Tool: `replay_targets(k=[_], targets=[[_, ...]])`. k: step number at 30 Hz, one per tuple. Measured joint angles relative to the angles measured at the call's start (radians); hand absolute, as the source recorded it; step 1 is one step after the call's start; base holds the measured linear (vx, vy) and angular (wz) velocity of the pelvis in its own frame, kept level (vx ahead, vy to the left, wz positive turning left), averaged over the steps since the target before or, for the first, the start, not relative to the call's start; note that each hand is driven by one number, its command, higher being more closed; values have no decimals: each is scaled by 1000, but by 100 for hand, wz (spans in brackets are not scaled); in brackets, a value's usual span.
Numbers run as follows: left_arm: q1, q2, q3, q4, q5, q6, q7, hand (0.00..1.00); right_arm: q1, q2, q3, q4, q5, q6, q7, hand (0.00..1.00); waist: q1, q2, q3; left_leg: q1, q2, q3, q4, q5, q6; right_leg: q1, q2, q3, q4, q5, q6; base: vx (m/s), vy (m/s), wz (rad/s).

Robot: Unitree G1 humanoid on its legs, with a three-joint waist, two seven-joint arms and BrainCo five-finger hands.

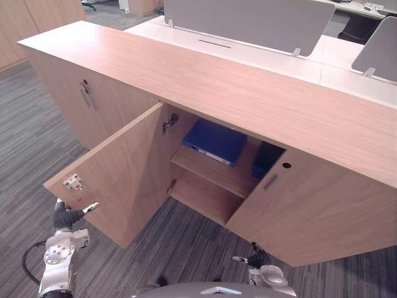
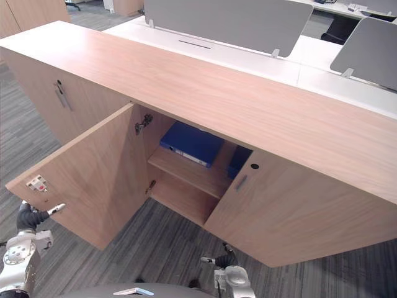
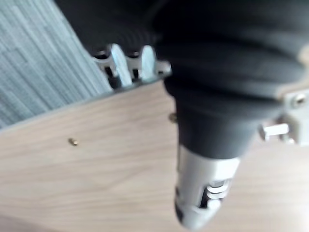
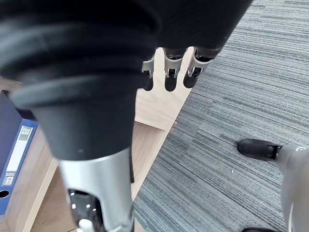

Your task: Walk over to the cabinet, pick up the folder, carry it to the office cabinet, place the folder inside the office cabinet, then close the office cabinet door

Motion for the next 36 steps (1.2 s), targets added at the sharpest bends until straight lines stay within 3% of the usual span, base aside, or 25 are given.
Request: replay_targets(k=[8, 13, 19, 29, 31, 36], targets=[[126, -68, -176, 3, -1, 12, -50, 0, 24, 3, 2, -2, 0, 0, 3, 0, -12, 13, -1, -6, -4, 53, -1, -3, 1, -48, -4, 68, 24, -6, 7, -111, 17, -17], [133, -111, -352, 4, 33, 15, -147, 0, 46, 8, 19, -2, 0, 0, 17, 0, -65, 24, -15, -12, -12, 113, -1, -7, 7, -85, -6, 143, 24, -9, 12, -55, 51, -34], [80, -161, -465, 15, 68, 18, -186, 0, 46, 22, 20, -10, 1, -2, 16, 0, -121, 21, -32, 4, -13, 212, -1, -25, 17, -111, 7, 236, 13, -5, 6, 3, 56, -55], [-111, -174, -484, 107, 113, 21, -140, 0, 52, 8, 17, -10, 1, -1, 15, 0, -195, 35, -59, 15, -8, 352, 0, -79, -2, -172, 31, 330, 17, 38, -48, 65, 5, -46], [-165, -160, -480, 120, 116, 22, -112, 0, 66, 0, 8, -5, 1, 0, 14, 0, -198, 41, -62, 16, -6, 381, 6, -94, -6, -180, 38, 353, 10, 71, -16, 154, -15, -39], [-237, -104, -450, 148, 118, 41, -67, 0, 87, -2, -6, 0, 1, 8, 13, 0, -226, 53, -58, 15, 13, 396, 7, -109, -11, -183, 61, 340, -11, 78, -23, 137, -44, -17]])
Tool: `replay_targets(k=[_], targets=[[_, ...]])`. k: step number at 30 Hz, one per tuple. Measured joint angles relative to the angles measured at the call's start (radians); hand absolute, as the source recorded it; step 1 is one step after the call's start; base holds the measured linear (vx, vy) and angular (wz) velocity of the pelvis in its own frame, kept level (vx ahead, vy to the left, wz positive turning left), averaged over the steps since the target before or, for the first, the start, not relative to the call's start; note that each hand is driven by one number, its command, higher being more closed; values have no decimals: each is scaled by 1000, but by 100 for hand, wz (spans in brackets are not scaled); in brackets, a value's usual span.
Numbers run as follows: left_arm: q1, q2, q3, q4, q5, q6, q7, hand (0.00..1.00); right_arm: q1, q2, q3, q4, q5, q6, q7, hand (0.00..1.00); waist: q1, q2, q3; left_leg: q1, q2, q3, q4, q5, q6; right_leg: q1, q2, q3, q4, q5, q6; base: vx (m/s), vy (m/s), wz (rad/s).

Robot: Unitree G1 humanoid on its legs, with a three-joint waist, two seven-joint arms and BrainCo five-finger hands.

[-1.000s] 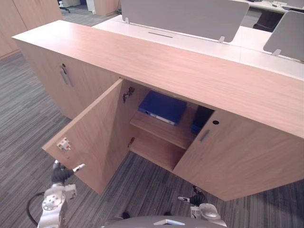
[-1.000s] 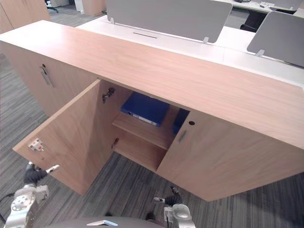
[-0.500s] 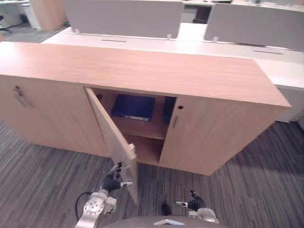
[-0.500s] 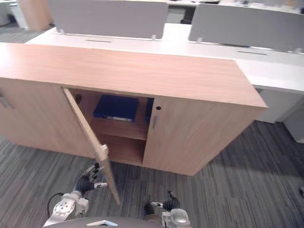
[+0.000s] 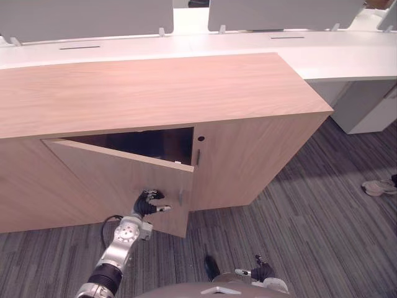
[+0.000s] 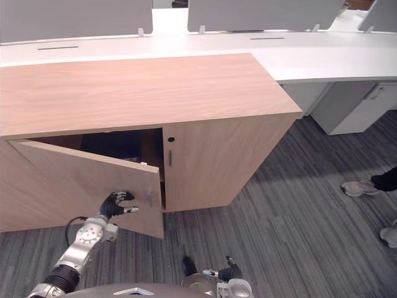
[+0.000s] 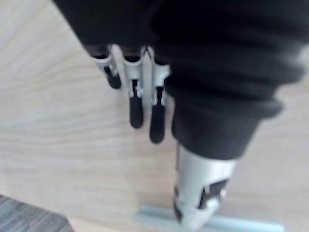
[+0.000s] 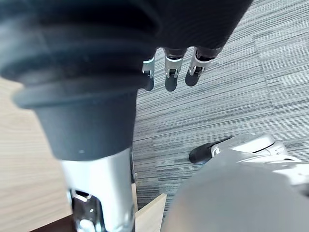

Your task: Walk over to the cabinet, pick up the folder, carry it to the office cabinet, place the folder inside the office cabinet, then close the office cabinet door

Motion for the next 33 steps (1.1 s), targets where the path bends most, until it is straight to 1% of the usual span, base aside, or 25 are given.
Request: replay_targets(k=[4, 6, 8, 12, 15, 18, 21, 22, 23, 24, 25, 27, 29, 31, 33], targets=[[-51, -1, 5, 31, 0, 1, 15, 0, -2, -2, -25, 1, 0, 4, 0, 0, -4, 17, 11, 1, 10, -2, 0, -11, -1, 1, 8, -28, 0, 0, -1, 69, -48, -2], [-67, -1, 5, 34, 0, 1, 20, 0, -2, -3, -26, 1, 1, 4, 0, 0, -11, 20, 13, 2, 12, -7, 0, -13, 1, 4, 7, -32, 0, 0, -2, 22, -37, 5], [-76, -4, 5, 43, 0, 1, 21, 0, 0, 0, -31, 1, 3, 4, 0, 0, -23, 22, 14, 3, 11, -24, 0, -14, 1, 11, 4, -58, 0, -1, -3, -1, -44, 17], [-71, -7, 5, 68, 0, 1, 21, 0, 0, 3, -45, 6, 3, 4, 0, 0, -21, 24, 16, 9, 12, -35, 11, -15, 1, 30, -1, -83, 0, -6, -9, -27, -43, 14], [-55, -14, 5, 70, 0, 1, 21, 0, 5, 4, -60, 17, 11, 4, 0, 0, -17, 25, 17, 11, 20, -69, 41, -24, -3, 60, -6, -112, 0, -22, -10, -49, -68, 33], [-19, -19, 6, 69, -2, 1, 20, 0, 6, 2, -65, 39, 21, 3, 0, 0, 0, 23, 16, 5, 37, -87, 73, -32, -12, 65, -4, -133, 23, -52, 2, -71, -99, 18], [45, -38, 22, 65, -3, 1, 18, 0, 5, 2, -65, 41, 22, 4, -2, 0, 18, 22, 18, -40, 73, -115, 183, -73, -24, 66, 10, -133, 34, -59, -3, -59, -113, 9], [55, -44, 34, 64, -3, 1, 18, 0, 0, 1, -65, 44, 22, 4, -3, 0, 24, 19, 20, -48, 77, -137, 201, -77, -19, 67, 13, -132, 34, -59, -4, -47, -132, -4], [69, -50, 53, 65, -3, 1, 18, 0, -4, 0, -64, 51, 22, 5, -10, 0, 33, 13, 24, -60, 82, -199, 223, -81, -15, 66, 19, -124, 32, -56, -7, -48, -131, -17], [84, -54, 76, 70, -3, 1, 18, 0, -12, 0, -64, 52, 22, 5, -21, 0, 46, 12, 32, -72, 87, -278, 236, -90, -19, 66, 28, -116, 26, -49, -10, -66, -129, -27], [90, -55, 101, 93, -3, 0, 18, 0, -28, -1, -65, 64, 22, 6, -29, 0, 59, 10, 46, -67, 88, -318, 240, -95, -24, 73, 34, -103, 20, -40, -11, -64, -78, -21], [93, -56, 139, 165, 0, 2, 19, 0, -44, -1, -66, 81, 23, 8, -36, 0, 62, 8, 52, -66, 85, -358, 253, -101, -30, 80, 38, -93, 5, -25, -11, -70, -37, -22], [107, -56, 177, 243, 0, 5, 19, 0, -47, -1, -66, 81, 37, 8, -36, 0, 74, 7, 54, -56, 83, -341, 248, -105, -33, 79, 44, -68, -1, -13, -7, -73, -18, -37], [147, -65, 239, 334, 33, 21, 20, 0, -48, -1, -75, 81, 43, 8, -36, 0, 86, 6, 54, -24, 82, -309, 228, -117, -48, 84, 47, -28, -7, -8, -6, -87, 20, -50], [168, -67, 266, 385, 41, 30, 20, 0, -45, -1, -76, 86, 43, 8, -37, 0, 86, 6, 55, -7, 79, -299, 220, -118, -48, 91, 48, -17, -8, -12, -3, -68, 22, -28]])
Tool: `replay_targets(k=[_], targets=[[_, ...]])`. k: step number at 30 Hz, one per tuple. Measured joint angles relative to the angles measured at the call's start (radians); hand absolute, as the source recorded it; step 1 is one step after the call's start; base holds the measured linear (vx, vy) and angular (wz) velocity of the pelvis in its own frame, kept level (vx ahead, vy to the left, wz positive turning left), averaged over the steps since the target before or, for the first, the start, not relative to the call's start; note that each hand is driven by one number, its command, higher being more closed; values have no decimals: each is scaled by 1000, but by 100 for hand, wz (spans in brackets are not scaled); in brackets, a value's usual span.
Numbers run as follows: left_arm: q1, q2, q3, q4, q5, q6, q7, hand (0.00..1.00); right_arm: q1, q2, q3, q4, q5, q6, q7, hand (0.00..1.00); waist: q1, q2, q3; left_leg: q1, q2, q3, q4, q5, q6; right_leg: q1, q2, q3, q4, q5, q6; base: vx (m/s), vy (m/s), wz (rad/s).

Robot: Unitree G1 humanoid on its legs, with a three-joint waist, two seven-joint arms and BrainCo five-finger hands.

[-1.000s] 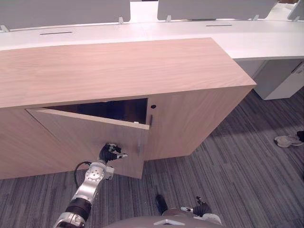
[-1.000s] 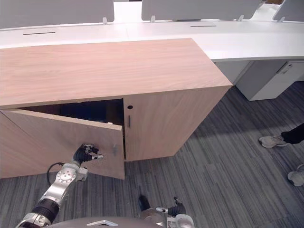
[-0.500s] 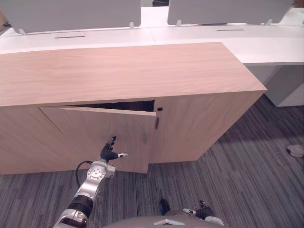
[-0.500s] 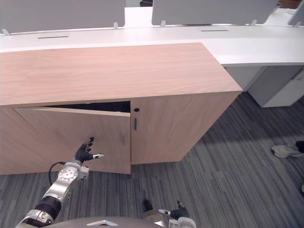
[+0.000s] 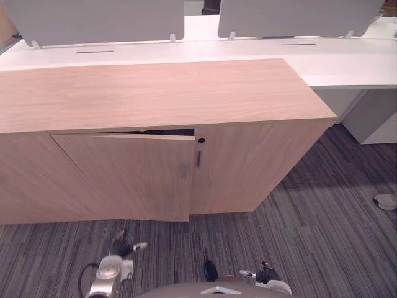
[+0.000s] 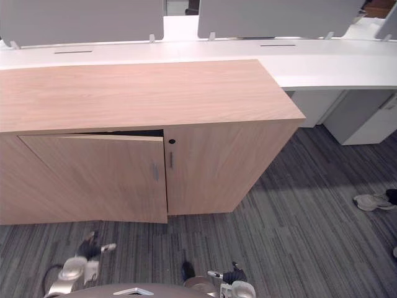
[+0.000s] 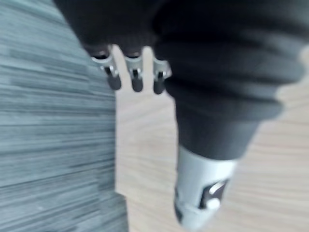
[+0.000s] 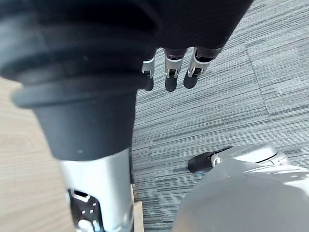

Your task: Walk over to the cabinet, pick up the folder, carry it to the office cabinet, place the folder inside the office cabinet, then close the office cabinet door

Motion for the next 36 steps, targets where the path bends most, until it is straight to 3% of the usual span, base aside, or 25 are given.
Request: replay_targets(k=[4, 18, 36], targets=[[24, -16, 53, 77, 18, 9, 1, 0, 1, -4, -11, 33, 0, 1, 0, 0, 15, -4, 0, 21, -13, -4, -23, 0, 0, -2, -3, 18, 0, -2, 3, -41, 18, -13], [10, -37, 75, 114, 37, 17, 2, 0, -35, -10, -36, 113, -3, 15, 1, 0, 48, -9, 1, 33, -22, -63, -28, -2, 21, 13, -3, -28, 4, -5, 9, 34, 9, 6], [10, -45, 82, 145, 38, 18, 2, 0, -42, -12, -30, 129, -16, 22, 1, 0, 56, -20, 6, 42, -33, -97, -60, 11, 35, 23, -19, -67, 1, -22, 12, -23, -12, 5]])
